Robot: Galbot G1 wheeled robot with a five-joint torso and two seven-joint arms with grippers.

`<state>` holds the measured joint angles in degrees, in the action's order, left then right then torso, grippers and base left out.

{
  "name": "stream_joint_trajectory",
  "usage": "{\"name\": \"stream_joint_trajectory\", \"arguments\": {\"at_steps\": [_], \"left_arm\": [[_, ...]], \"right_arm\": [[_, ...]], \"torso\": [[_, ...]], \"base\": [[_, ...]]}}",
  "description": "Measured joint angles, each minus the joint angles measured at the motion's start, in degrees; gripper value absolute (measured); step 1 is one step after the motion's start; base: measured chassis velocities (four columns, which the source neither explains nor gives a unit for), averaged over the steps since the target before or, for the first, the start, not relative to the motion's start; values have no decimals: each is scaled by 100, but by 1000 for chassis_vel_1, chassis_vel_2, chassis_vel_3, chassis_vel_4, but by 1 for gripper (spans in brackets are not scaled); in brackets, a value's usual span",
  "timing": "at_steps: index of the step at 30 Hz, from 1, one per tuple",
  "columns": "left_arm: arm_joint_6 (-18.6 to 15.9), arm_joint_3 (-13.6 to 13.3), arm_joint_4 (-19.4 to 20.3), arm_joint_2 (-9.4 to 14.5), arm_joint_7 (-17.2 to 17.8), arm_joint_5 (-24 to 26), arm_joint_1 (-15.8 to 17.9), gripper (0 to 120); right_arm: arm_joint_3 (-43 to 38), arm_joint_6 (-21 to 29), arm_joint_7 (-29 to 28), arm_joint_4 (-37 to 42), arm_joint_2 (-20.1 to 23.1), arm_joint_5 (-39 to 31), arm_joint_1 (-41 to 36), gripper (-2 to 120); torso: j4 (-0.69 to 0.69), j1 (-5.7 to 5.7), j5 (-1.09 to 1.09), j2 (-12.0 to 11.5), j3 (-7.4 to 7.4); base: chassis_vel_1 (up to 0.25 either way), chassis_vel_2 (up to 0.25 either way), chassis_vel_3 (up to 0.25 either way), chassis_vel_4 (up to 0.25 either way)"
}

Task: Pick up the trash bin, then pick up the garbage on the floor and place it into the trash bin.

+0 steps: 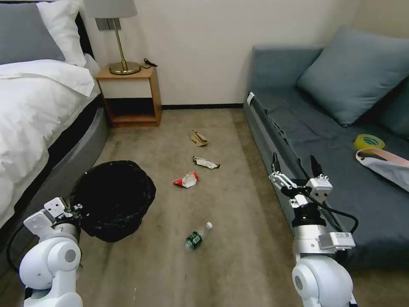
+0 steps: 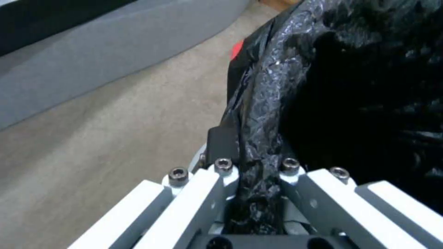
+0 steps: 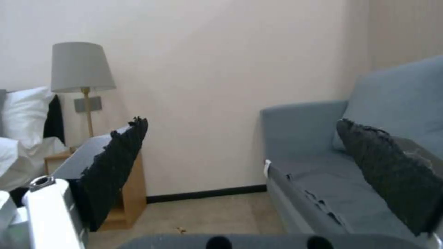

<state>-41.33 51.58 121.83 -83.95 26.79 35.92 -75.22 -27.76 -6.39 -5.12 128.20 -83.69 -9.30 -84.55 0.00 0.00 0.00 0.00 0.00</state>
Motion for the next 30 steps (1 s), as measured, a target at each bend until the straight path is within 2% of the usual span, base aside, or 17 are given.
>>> {"name": "stream_joint_trajectory", "arguments": {"at_steps": [7,18,20,21,24,25,26,27,28,30], "left_arm": [[3,-9,-39,20,-5,-3,55,3],[16,-38,-101,73,-28,-23,52,3],[20,-72,-124,97,-36,-21,53,3],[20,-72,-124,97,-36,-21,53,3],[20,-106,-133,101,-36,-49,53,3],[20,-106,-133,101,-36,-49,53,3],[20,-121,-132,101,-33,-77,45,3],[20,-130,-128,101,-29,-94,38,3],[20,-130,-128,101,-29,-94,38,3],[15,-143,-102,101,-24,-126,24,3]], "right_arm": [[63,0,-17,-117,126,-34,120,100],[358,35,2,-433,554,-179,537,100],[600,32,33,-583,847,-396,750,100],[600,32,33,-583,847,-396,750,100],[976,20,47,-901,1410,-536,1167,100],[976,20,47,-901,1410,-536,1167,100],[1163,20,37,-1066,1743,-607,1413,100],[1292,20,23,-1172,1930,-668,1566,100],[1292,20,23,-1172,1930,-668,1566,100],[1662,25,-11,-1486,2380,-879,1978,100]], "torso": [[-1,1,1,0,0],[0,0,1,0,0],[0,0,0,0,0],[0,0,0,0,0],[-1,0,1,0,0],[-1,0,1,0,0],[0,0,2,0,0],[0,0,1,0,0],[0,0,1,0,0],[0,0,0,0,0]], "base": [[-102,101,111,-113],[-2,6,2,-3],[0,0,0,0],[0,0,0,0],[0,0,0,0],[0,0,0,0],[0,0,0,0],[0,0,0,0],[0,0,0,0],[0,0,0,0]]}}
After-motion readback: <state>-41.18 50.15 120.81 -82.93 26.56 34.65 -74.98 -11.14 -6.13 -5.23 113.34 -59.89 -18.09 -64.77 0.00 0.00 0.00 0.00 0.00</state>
